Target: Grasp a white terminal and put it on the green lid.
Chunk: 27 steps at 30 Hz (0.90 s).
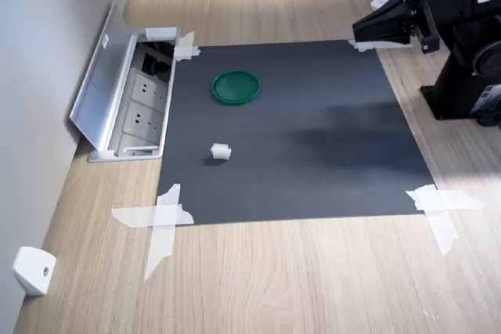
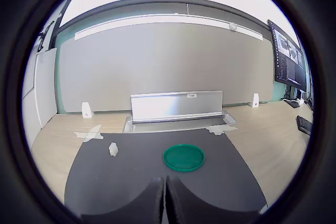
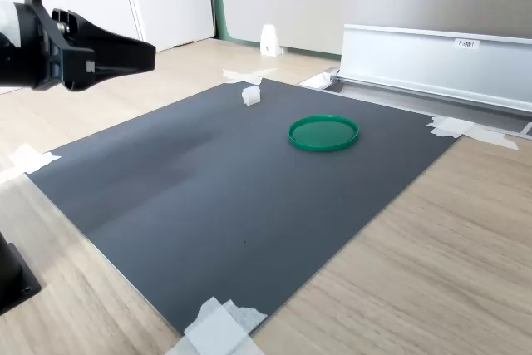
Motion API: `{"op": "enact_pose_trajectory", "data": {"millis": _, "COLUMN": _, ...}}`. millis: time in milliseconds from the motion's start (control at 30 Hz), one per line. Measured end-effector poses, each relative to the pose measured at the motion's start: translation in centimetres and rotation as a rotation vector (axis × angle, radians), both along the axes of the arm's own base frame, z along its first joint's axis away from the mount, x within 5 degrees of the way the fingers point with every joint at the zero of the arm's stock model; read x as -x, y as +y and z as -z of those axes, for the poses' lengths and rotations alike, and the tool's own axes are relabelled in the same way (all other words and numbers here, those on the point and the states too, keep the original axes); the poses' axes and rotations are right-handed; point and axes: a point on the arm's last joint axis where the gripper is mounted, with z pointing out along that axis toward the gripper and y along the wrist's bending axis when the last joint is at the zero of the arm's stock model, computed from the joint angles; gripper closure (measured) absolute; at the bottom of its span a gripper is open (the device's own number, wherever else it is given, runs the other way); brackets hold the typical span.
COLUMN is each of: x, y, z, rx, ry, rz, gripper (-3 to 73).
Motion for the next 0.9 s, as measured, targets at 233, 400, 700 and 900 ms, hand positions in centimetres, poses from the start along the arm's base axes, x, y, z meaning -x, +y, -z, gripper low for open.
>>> {"op": "enact_pose_trajectory", "data": {"millis": 233, "x": 0.02, "y": 0.01, "z": 0.12, "rx": -0.001, "ry": 0.014, "rz": -0.001, "gripper": 70.4}}
{"op": "enact_pose_trajectory", "data": {"millis": 400, "x": 0.02, "y": 0.01, "z": 0.12, "rx": -0.001, "ry": 0.014, "rz": -0.001, "gripper": 70.4}}
{"op": "enact_pose_trajectory", "data": {"millis": 700, "x": 0.02, "y": 0.01, "z": 0.12, "rx": -0.001, "ry": 0.014, "rz": -0.001, "gripper": 70.4}}
{"op": "enact_pose_trajectory", "data": {"millis": 900, "x": 0.13, "y": 0.05, "z": -0.33, "rx": 0.029, "ry": 0.023, "rz": -0.01, "gripper": 70.4}}
